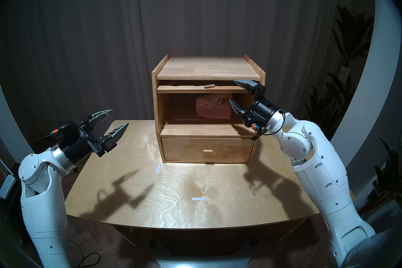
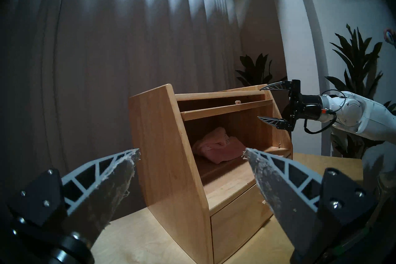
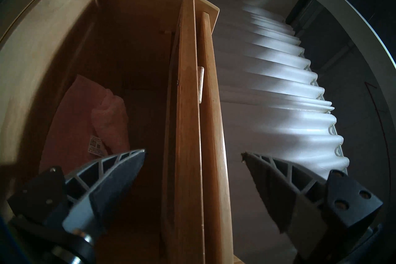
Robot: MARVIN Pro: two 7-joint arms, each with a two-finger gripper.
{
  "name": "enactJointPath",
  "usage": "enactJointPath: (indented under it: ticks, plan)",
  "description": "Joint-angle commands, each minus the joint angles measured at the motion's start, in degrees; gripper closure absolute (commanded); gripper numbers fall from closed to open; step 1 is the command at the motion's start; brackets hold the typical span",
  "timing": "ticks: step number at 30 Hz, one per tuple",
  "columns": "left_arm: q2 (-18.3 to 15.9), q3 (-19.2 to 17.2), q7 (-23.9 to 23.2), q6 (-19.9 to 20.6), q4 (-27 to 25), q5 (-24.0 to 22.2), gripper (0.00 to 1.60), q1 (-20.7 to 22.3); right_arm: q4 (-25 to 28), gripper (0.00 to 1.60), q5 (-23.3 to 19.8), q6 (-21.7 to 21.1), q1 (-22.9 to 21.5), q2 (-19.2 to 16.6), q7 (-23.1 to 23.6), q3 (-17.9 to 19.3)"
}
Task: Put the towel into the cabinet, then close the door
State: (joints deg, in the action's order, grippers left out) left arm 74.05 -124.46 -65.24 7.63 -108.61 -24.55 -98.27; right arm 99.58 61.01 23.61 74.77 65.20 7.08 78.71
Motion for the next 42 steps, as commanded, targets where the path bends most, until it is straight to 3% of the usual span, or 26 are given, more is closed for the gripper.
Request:
enactJointPath:
  ticks: [1,8,17,19,21,24,31,42]
  plan:
    - [-0.5,0.1,-2.4,-5.1,0.8,-0.8,0.0,1.7,-2.2,0.0,2.5,1.3,-4.0,1.9,-5.4,-1.3]
    - [-0.5,0.1,-3.4,-6.6,1.6,-1.2,0.0,2.1,-3.6,0.0,4.2,2.1,-2.9,1.7,-8.7,-2.1]
    - [-0.4,0.0,-3.8,-7.0,1.7,-1.2,0.0,2.3,-4.8,0.0,4.7,2.7,-3.0,0.6,-9.2,-1.2]
    - [-0.4,0.0,-3.9,-7.0,1.8,-1.2,0.0,2.3,-4.9,0.0,4.1,2.8,-3.8,0.9,-7.9,-1.0]
    - [-0.3,0.0,-3.9,-7.0,1.8,-1.2,0.0,2.3,-4.3,0.0,1.1,3.1,-4.6,1.2,-2.4,-0.9]
    - [-0.3,0.0,-4.0,-7.0,1.8,-1.1,0.0,2.3,-5.0,0.0,0.1,3.2,-5.2,-0.2,-1.2,-2.3]
    - [-0.3,0.0,-4.0,-7.0,1.8,-1.1,0.0,2.4,-4.2,0.0,-3.2,4.0,-5.9,-0.9,7.5,-3.6]
    - [-0.3,0.0,-4.0,-7.1,1.8,-1.1,0.0,2.4,-5.8,0.0,-4.3,2.3,-7.8,1.2,8.2,-3.1]
